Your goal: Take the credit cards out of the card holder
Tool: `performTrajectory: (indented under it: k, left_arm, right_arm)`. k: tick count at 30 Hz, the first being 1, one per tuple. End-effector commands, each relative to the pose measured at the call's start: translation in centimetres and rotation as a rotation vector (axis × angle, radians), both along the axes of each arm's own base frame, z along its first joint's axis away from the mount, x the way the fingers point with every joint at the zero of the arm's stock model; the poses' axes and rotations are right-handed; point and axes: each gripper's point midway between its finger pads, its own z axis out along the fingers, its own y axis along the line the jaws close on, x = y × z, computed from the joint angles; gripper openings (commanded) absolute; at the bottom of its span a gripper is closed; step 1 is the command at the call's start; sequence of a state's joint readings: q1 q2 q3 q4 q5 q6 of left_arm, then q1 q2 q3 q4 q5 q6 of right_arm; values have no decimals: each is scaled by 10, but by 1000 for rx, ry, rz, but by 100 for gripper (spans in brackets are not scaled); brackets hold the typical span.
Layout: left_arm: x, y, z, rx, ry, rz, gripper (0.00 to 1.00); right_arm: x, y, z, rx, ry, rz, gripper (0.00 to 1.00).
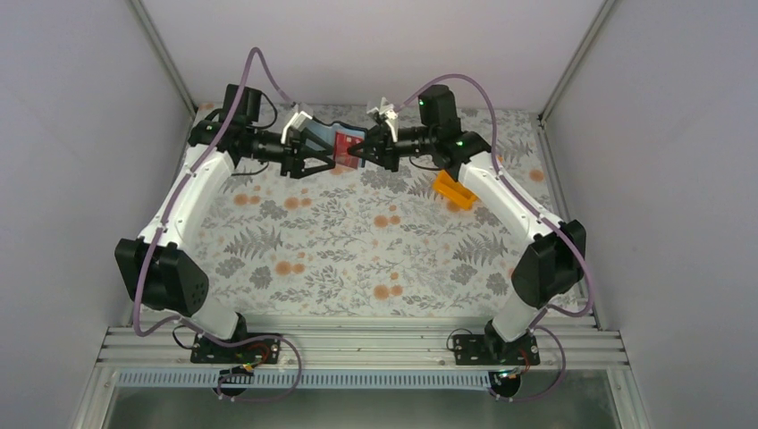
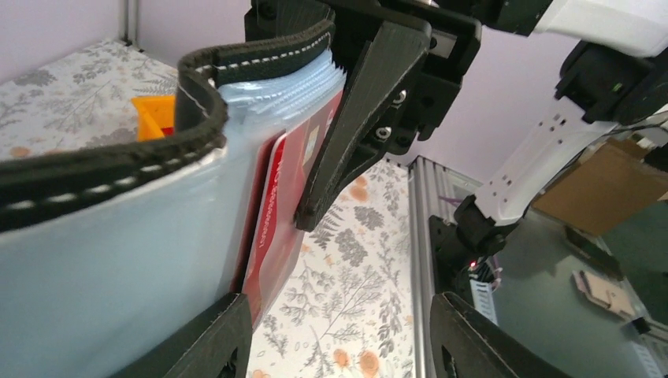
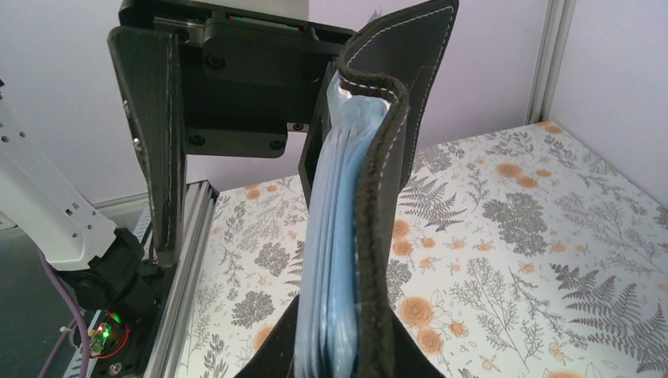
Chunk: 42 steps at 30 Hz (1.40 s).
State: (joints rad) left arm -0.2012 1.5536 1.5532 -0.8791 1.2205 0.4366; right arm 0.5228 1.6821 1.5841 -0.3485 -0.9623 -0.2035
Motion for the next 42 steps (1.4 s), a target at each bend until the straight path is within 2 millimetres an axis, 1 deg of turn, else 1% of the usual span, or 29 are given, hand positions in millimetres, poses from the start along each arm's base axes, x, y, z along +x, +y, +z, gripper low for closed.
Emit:
performTrajectory:
  k: [1,2,4,5,10,15,19,22,25,27,29,30,31,34,37,40,42]
  left_arm:
    - [-18,-24,45,-151,-152,-178,53]
    - [-19,-24,46,-144,-152,-173,47]
    - [-22,-25,45,-138,-146,-173,42]
    - [-23,-26,44,-134,-139,-173,41]
    - [-31,-32,39,-120,-122,-187,38]
    - [-37,-37,37,-110,-119,-203,31]
    - [-33,-38,30,-85,-112,-180,28]
    - [-22,-35,20,-69,-72,-132,27]
    - [0,-24,2,-27,-21,-20,27]
    - [11,-17,-4,-2,-39,35,28]
    - [19,-15,-7,26,-56,71,30]
    - [21,-15,-9,32,-59,76,31]
    - [22,-15,-8,32,-62,78,32]
    - [25,-14,-6,40,-80,87,35]
    - [30,-8,1,39,-109,100,37]
    - [36,0,14,15,-125,116,38]
    - [37,0,14,14,-127,118,39]
  right_arm:
    - [-70,26,39,115,-21,275,6]
    - [-64,27,39,109,-9,238,6]
    - [-52,28,39,103,10,176,7]
    - [-44,32,29,92,39,162,7]
    - [-24,35,29,90,68,58,8]
    - [-18,34,31,87,85,10,11]
    - [-15,34,30,84,109,-7,11]
    - [-20,34,24,73,134,13,9]
    - [-36,31,14,69,140,84,5]
    - [-54,24,22,91,106,148,4]
    - [-69,21,28,107,72,217,4]
    - [-71,19,31,110,62,232,5]
    - [-77,18,34,117,51,258,4]
    - [-84,17,37,120,24,301,4]
    - [-86,16,35,115,22,317,4]
    - [-88,16,31,112,33,332,4]
    - [-90,16,31,115,35,342,4]
